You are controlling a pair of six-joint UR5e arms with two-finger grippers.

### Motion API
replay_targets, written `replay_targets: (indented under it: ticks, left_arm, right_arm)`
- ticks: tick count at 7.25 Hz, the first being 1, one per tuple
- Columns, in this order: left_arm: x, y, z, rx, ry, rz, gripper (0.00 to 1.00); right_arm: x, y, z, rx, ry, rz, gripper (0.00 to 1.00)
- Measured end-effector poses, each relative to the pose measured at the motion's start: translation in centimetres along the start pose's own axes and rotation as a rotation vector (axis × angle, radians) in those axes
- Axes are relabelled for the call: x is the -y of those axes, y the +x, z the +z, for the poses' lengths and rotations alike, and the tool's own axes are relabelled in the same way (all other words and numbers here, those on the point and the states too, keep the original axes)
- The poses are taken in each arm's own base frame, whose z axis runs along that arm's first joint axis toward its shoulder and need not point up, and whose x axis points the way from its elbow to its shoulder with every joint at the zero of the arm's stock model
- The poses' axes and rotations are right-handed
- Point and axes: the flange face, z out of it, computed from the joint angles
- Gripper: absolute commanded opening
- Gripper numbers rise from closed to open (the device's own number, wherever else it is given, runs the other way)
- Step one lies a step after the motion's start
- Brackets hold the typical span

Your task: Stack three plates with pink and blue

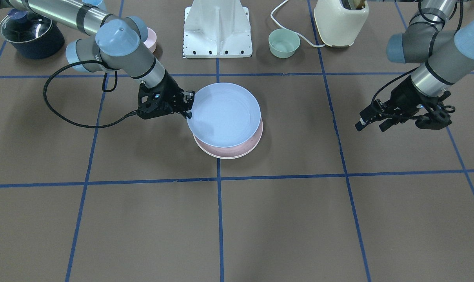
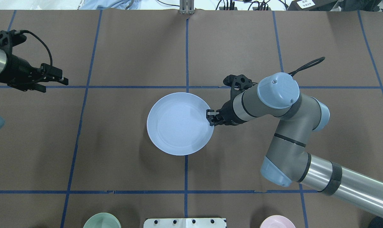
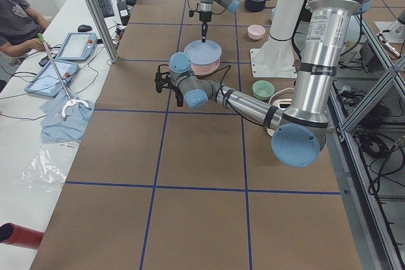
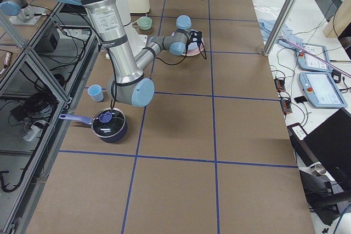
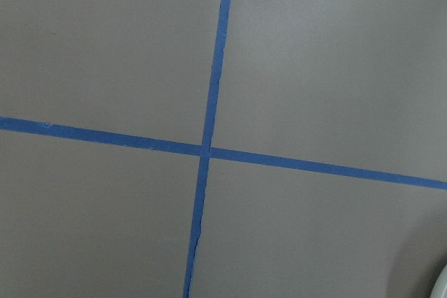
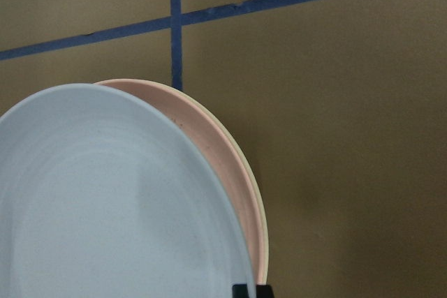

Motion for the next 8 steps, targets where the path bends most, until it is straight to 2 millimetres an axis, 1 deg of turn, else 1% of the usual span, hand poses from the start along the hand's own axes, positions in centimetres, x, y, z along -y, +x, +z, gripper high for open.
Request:
replay_targets:
  ticks: [2,3,4,5,6,7,8]
  left_arm:
    - [-0.2,-1.9,-0.2,0.019,0.000,0.037,1.00]
    - [-0.1,-3.2,-0.7,0.031,0.007,0.060,1.00]
    - [0.1,-4.2,-1.3,0.039,0.017,0.065,1.00]
    - [0.5,-5.3,-2.2,0.046,0.033,0.068,1.00]
    - [1.1,-6.9,-3.6,0.059,0.057,0.090,1.00]
    - [2.0,-9.2,-5.5,0.082,0.088,0.138,1.00]
    - [2.8,-12.4,-8.0,0.118,0.123,0.198,1.00]
  right_arm:
    - [0.5,-0.4,0.0,-0.002,0.014,0.008,1.00]
    - [1.6,-0.2,-0.7,-0.012,0.031,0.026,1.00]
    - [3.3,0.4,-2.1,-0.029,0.053,0.049,1.00]
    - [5.6,1.6,-4.5,-0.057,0.080,0.076,1.00]
    - [7.7,3.8,-7.4,-0.101,0.098,0.080,1.00]
    - [9.0,7.1,-9.9,-0.169,0.094,0.027,1.00]
    - [9.8,11.2,-12.0,-0.249,0.077,-0.052,1.00]
